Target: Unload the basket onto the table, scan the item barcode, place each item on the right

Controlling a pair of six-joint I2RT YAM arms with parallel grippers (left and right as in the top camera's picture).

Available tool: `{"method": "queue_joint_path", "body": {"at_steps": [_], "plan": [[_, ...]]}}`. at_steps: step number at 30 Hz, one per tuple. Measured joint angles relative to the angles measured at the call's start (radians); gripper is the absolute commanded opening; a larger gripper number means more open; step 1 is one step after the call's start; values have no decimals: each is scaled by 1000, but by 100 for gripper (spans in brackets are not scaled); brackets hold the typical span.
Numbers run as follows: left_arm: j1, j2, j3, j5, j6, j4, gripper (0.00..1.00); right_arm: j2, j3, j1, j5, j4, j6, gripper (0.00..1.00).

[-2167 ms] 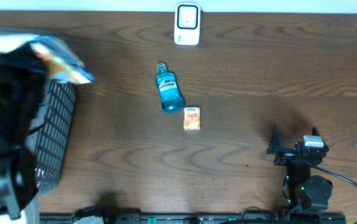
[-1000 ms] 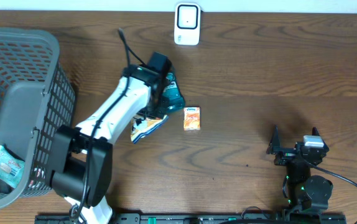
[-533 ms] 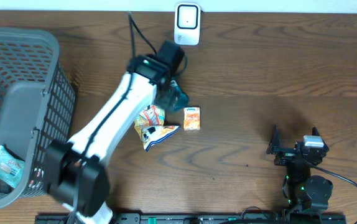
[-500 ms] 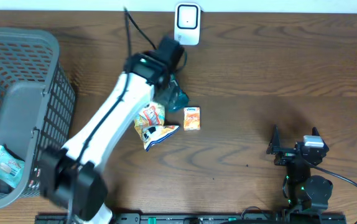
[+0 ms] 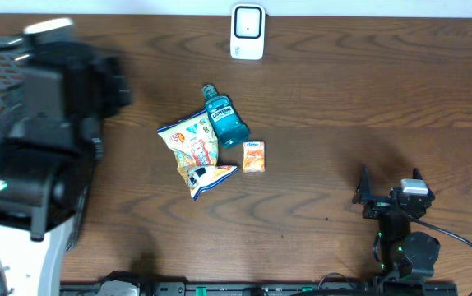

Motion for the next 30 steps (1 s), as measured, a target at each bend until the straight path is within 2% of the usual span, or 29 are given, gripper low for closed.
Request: {"method": "queue_joint_path", "body": {"at_steps": [8,16,23,30], "plan": [[435,34,-35,11,-190,-205,98,0,0,-3,0,0,0,99],[744,119,-189,199,-234,-206,98,0,0,-3,0,0,0,99],[935,162,-337,362,-238,-204,98,0,0,-3,0,0,0,99],[1002,163,-513,402,-178,-103,98,0,0,-3,0,0,0,99]]}}
